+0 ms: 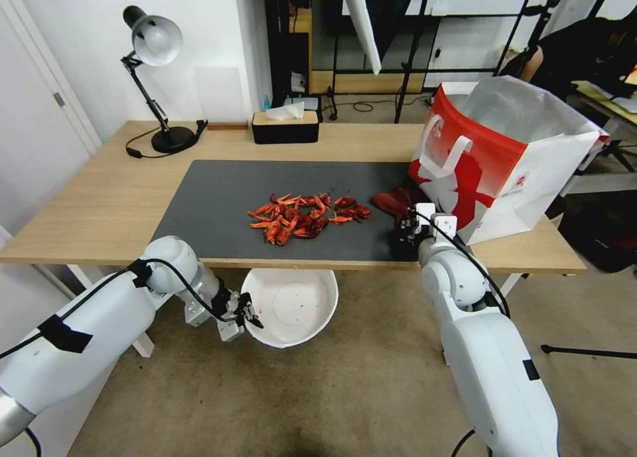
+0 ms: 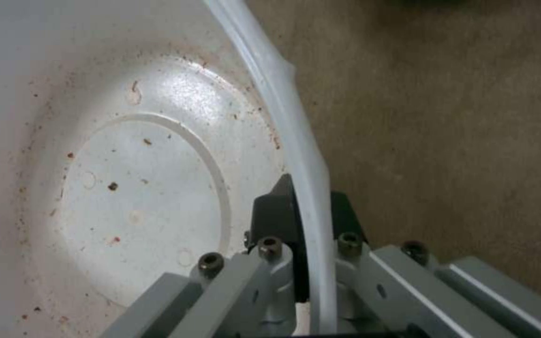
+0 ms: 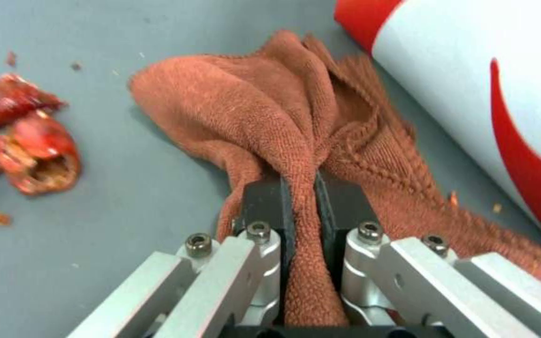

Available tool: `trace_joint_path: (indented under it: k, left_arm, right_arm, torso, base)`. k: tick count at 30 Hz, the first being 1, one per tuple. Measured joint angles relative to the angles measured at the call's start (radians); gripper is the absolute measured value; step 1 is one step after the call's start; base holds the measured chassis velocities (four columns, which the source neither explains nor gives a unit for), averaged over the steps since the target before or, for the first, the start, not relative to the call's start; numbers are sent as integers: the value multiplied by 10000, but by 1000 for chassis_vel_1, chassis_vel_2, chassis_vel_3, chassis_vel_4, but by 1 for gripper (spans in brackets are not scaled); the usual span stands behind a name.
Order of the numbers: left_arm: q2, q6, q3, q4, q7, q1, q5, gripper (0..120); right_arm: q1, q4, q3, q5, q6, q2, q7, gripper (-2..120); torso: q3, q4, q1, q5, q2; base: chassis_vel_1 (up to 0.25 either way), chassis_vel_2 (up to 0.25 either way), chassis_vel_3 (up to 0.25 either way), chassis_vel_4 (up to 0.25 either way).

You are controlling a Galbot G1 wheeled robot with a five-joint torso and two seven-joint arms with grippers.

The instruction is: Sweep shrimp from table into container with towel, then put container into takeout bag.

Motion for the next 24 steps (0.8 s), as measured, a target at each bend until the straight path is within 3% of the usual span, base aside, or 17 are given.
trace_joint_path:
  k: [21, 24]
  left_arm:
    - [22, -78, -39, -23, -176, 167, 85, 0]
    - [11, -78, -42, 15, -273, 83, 80, 0]
  right_arm:
    - [-1, 477, 61, 104, 561, -367, -682, 5]
    - [252, 279, 15, 192, 1455, -667, -1500, 5]
  torso:
    - [2, 1, 1, -1, 0]
    - [0, 0, 0, 0, 0]
  base:
    - [0, 0, 0, 0]
    - [0, 0, 0, 0]
